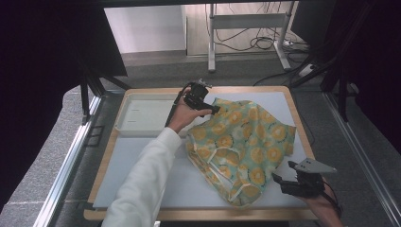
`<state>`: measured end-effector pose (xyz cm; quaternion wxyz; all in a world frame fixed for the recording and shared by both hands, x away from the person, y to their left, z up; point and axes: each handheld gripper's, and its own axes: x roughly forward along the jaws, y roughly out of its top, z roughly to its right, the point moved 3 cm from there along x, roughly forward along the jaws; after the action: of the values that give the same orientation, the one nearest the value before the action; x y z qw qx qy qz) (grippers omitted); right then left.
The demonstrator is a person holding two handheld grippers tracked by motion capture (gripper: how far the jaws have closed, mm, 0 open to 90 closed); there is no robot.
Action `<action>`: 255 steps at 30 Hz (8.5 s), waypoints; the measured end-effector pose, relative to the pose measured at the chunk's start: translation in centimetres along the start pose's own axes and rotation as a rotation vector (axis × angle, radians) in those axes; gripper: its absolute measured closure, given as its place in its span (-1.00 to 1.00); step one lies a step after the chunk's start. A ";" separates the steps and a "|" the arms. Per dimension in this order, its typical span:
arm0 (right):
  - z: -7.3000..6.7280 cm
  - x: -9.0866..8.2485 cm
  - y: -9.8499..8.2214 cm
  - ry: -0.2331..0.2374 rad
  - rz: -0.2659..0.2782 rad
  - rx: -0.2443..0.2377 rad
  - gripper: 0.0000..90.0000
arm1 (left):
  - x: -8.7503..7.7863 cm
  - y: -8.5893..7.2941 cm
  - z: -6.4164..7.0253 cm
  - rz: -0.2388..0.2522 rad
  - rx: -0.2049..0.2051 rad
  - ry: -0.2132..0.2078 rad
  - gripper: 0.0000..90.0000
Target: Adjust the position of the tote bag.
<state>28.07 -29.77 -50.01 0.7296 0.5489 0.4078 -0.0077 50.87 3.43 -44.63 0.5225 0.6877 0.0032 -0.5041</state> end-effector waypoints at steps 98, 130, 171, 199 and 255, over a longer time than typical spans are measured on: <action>8.1 3.4 2.0 -0.167 -0.157 0.065 -0.36 | -2.5 -2.9 1.5 0.113 0.010 -0.171 1.00; 10.9 7.3 5.0 -0.095 -0.176 0.087 0.98 | -4.0 -4.8 1.2 0.128 -0.016 -0.197 1.00; 15.1 13.6 10.7 -0.116 -0.244 0.113 0.99 | -7.6 -9.2 5.3 0.183 -0.031 -0.323 1.00; 14.8 14.6 8.9 -0.095 -0.261 0.155 0.46 | -7.0 -10.3 4.8 0.213 -0.067 -0.296 0.99; 6.5 1.9 6.8 0.004 -0.009 0.100 0.03 | -8.3 -13.6 3.5 0.196 -0.055 -0.117 0.08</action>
<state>36.28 -31.47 -45.38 0.7003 0.5828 0.4111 -0.0303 37.10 11.40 -48.35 0.5871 0.6395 -0.0808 -0.4897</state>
